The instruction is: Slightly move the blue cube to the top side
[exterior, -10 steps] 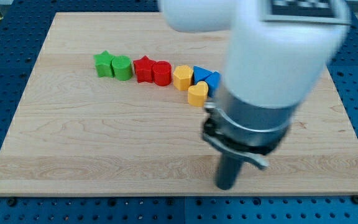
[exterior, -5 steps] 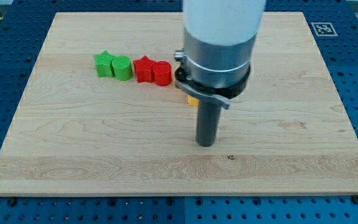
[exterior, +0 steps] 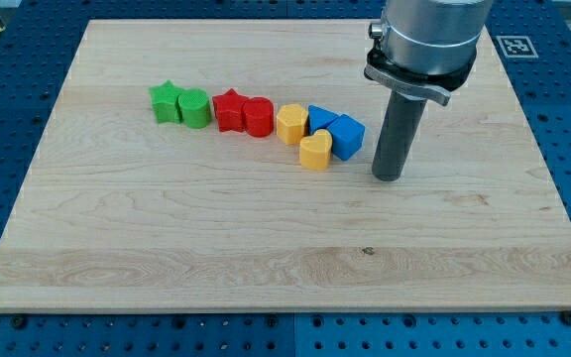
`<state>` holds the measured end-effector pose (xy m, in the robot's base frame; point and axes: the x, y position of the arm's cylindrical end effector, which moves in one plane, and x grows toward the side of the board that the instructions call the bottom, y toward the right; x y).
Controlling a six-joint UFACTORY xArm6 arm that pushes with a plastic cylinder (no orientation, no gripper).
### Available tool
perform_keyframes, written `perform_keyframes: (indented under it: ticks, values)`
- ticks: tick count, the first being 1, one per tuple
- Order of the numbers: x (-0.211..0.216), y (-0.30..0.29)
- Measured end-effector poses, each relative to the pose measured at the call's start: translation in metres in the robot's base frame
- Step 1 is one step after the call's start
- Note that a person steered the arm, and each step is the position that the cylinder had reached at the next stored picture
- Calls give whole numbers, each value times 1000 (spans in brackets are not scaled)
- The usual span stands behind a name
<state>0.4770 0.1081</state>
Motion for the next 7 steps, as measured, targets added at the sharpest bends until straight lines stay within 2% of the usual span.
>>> perform_keyframes:
  ticks: [7]
  values:
    - [-18, -32]
